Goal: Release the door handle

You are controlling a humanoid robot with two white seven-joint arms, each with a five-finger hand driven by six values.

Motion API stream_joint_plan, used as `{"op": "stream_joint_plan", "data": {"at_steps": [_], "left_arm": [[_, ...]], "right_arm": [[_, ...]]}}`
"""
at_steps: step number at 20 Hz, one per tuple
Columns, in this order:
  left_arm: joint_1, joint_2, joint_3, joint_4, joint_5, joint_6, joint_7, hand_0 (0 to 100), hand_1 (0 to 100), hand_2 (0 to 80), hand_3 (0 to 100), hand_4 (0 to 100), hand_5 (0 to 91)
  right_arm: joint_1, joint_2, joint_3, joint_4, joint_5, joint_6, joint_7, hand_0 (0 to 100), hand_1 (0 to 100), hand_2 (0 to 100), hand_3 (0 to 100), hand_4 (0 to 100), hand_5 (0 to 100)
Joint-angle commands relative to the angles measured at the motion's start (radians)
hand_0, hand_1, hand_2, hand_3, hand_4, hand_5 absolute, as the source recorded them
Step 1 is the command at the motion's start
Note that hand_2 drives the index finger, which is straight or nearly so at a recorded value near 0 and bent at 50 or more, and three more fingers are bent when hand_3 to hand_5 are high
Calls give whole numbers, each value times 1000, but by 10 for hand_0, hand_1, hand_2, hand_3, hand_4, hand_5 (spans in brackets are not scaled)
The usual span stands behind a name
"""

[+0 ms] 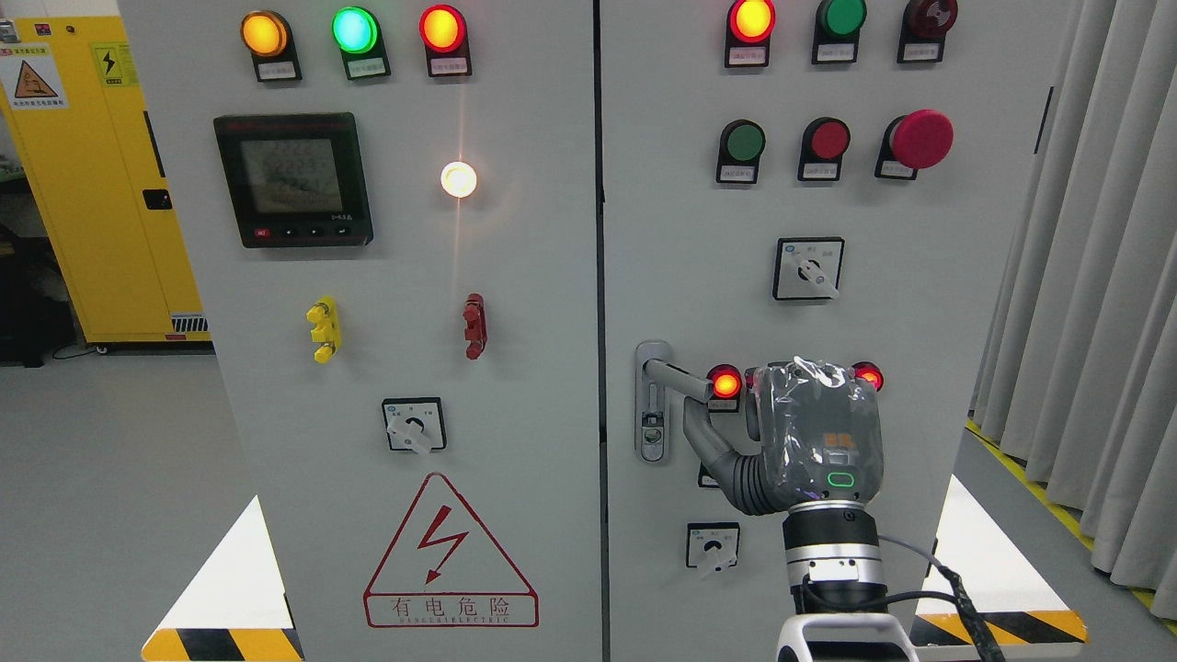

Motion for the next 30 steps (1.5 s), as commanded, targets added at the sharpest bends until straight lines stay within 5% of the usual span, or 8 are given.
{"op": "stream_joint_plan", "data": {"at_steps": [1,15,22,24,26,27,29,30], "left_arm": [[0,0,0,-15,0,0,0,120,556,0,0,0,0],[0,0,0,-15,0,0,0,120,556,0,0,0,0],[0,0,0,-15,0,0,0,120,556,0,0,0,0],[0,0,0,-15,0,0,0,120,556,0,0,0,0],[0,0,0,-15,0,0,0,120,556,0,0,0,0],[0,0,0,-15,0,0,0,120,556,0,0,0,0],[0,0,0,-15,0,0,0,120,556,0,0,0,0],[0,0,0,-15,0,0,0,120,556,0,0,0,0]], "right_arm": [[-6,-4,-3,-1,0,0,0,379,315,1000,1000,1000,1000],[68,-2,-3,-48,0,-46,-17,379,323,988,1000,1000,1000],[210,-4,-48,-157,-24,-148,-75,375,348,691,993,950,951],[259,-2,-81,-184,-35,-205,-82,372,353,605,888,886,889],[304,-2,-130,-211,-41,-242,-86,370,362,432,616,626,627],[315,-2,-153,-214,-55,-260,-95,372,364,394,586,588,592],[316,-2,-183,-211,-109,-299,-116,382,369,193,275,301,265],[316,-4,-203,-211,-136,-319,-124,388,368,159,228,253,232]]}}
